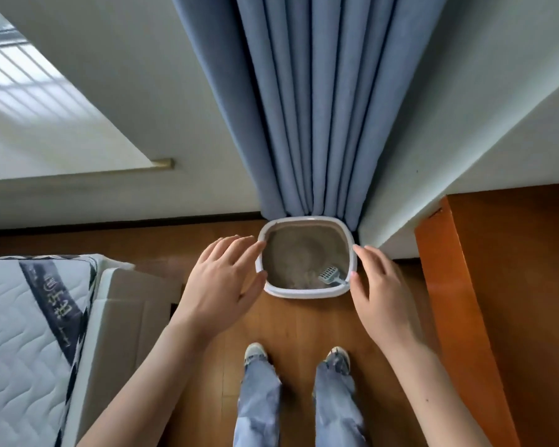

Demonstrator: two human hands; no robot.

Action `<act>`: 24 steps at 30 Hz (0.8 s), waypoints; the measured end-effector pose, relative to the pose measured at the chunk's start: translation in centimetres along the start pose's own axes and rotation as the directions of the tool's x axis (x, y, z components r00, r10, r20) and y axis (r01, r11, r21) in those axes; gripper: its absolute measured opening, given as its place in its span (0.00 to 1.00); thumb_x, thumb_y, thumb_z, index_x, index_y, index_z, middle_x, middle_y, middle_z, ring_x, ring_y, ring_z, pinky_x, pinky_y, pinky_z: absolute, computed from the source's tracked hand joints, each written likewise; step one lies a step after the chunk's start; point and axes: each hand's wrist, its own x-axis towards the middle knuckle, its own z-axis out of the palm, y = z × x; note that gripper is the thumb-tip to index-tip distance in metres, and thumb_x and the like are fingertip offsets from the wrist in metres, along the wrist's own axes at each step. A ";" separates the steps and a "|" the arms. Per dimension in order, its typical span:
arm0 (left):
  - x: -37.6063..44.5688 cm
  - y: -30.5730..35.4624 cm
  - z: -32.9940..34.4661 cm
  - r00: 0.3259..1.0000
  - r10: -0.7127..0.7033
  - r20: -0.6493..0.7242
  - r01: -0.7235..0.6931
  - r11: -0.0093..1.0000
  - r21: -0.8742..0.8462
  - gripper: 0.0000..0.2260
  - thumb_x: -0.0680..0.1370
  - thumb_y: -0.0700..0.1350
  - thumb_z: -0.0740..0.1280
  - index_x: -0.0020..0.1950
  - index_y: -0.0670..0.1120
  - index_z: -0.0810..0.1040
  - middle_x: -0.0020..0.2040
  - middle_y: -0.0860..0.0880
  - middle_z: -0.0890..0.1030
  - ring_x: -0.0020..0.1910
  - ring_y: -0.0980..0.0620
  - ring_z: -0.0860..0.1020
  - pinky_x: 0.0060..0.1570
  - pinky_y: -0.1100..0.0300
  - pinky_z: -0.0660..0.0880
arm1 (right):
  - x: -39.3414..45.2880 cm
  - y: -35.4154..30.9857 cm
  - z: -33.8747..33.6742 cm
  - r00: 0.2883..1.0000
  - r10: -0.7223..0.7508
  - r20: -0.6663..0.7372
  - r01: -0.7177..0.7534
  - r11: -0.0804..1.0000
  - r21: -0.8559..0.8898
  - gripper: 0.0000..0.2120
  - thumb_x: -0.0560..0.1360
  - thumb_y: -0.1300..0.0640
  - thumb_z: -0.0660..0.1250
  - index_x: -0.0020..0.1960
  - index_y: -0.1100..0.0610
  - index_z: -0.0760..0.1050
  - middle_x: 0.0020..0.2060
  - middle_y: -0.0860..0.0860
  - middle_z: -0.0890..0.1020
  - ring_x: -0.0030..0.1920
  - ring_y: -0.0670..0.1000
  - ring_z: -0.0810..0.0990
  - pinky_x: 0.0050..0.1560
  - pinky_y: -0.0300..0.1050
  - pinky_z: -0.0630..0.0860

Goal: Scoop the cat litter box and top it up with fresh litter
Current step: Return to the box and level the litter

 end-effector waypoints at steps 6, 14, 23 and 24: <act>6.9 -3.5 11.6 0.990 0.125 -0.070 -0.128 0.991 -0.026 0.22 0.78 0.52 0.60 0.70 0.45 0.74 0.66 0.47 0.77 0.66 0.44 0.73 0.68 0.47 0.68 | 5.5 5.5 10.4 0.997 -0.009 -0.073 0.010 1.000 0.000 0.20 0.79 0.57 0.62 0.70 0.57 0.70 0.66 0.54 0.73 0.66 0.52 0.71 0.62 0.42 0.68; 12.3 -10.6 32.4 0.982 0.181 -0.057 -0.180 0.983 0.019 0.23 0.79 0.53 0.57 0.70 0.45 0.73 0.64 0.47 0.77 0.65 0.44 0.73 0.67 0.47 0.69 | 11.6 16.4 27.7 0.999 -0.039 -0.014 0.039 0.999 -0.032 0.20 0.78 0.58 0.63 0.69 0.57 0.71 0.67 0.52 0.72 0.65 0.52 0.71 0.63 0.37 0.65; 21.2 -17.5 52.8 0.875 0.483 0.038 -0.481 0.857 0.182 0.22 0.79 0.55 0.53 0.64 0.45 0.77 0.61 0.45 0.78 0.61 0.43 0.75 0.65 0.46 0.70 | 21.2 27.4 43.4 0.958 -0.272 0.094 0.285 0.938 -0.198 0.20 0.80 0.53 0.59 0.72 0.52 0.68 0.68 0.48 0.71 0.68 0.48 0.68 0.69 0.40 0.63; 21.9 -18.1 55.2 0.841 0.537 0.061 -0.537 0.817 0.208 0.22 0.79 0.56 0.53 0.62 0.46 0.78 0.60 0.46 0.79 0.61 0.44 0.76 0.65 0.46 0.70 | 22.1 28.5 45.3 0.941 -0.314 0.126 0.335 0.920 -0.203 0.20 0.80 0.54 0.59 0.71 0.53 0.68 0.67 0.48 0.73 0.67 0.48 0.69 0.69 0.43 0.66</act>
